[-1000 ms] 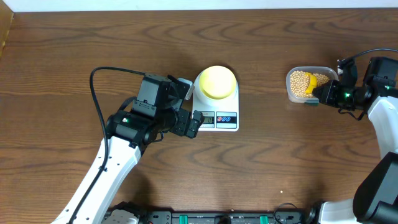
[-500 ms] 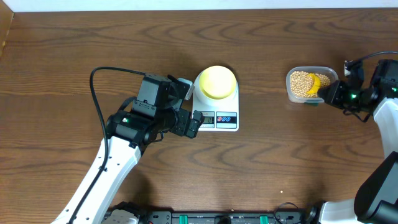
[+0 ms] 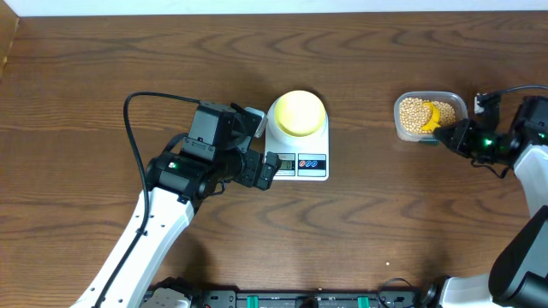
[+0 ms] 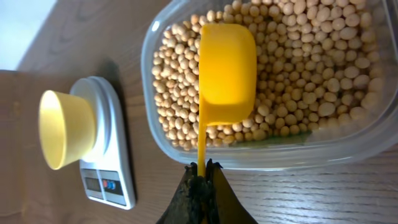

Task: Scoop item into bowl and weigh 50g on scale
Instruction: 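Drag the scoop through the soybeans toward the tub's near side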

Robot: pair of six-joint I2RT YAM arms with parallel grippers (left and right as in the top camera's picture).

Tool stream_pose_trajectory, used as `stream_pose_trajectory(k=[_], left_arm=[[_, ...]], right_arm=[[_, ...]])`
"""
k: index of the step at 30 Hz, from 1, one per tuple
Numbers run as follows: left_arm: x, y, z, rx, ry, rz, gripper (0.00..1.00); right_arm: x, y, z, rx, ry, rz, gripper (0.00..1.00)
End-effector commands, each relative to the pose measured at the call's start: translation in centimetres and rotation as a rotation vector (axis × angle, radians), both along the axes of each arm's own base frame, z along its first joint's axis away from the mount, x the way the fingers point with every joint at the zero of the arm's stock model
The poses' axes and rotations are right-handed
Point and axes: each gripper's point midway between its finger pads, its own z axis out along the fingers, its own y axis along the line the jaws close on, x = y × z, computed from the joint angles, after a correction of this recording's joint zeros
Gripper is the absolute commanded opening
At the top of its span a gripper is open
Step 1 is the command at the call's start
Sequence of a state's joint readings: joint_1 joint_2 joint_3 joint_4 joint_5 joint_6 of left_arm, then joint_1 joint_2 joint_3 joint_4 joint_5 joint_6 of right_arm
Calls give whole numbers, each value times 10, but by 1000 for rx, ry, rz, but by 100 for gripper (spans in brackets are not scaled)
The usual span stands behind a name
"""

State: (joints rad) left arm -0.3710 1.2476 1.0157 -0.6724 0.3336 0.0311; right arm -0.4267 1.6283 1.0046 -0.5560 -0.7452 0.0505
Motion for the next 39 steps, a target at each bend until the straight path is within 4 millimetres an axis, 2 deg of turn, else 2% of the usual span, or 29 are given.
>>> stream_pose_trajectory(k=[1,5,10,14,21,28,39], left_arm=[[2,2,0,13,-11,-1,98],[2,2,0,14,-11,-2,98],[2,2,0,14,-11,-2,98],[2,2,0,13,-11,-1,98],[2,2,0,13,-11,-1,98],[2,2,0,14,-11,-2,98],[2,2,0,13,-11,-1,98]], right_arm=[[-2,2,6,108,-12,-14,1],[-4,-6,6,112,-11,-37,1],[-4,-5,15,173,-44,-30,1],[-7,-9,14,187,-27,-52,1],[-9,-26,15,228,-6,-132,1],[-12,-35,29,325,-40,-164,1],[-13,-29,40,395,-73,-138,1]])
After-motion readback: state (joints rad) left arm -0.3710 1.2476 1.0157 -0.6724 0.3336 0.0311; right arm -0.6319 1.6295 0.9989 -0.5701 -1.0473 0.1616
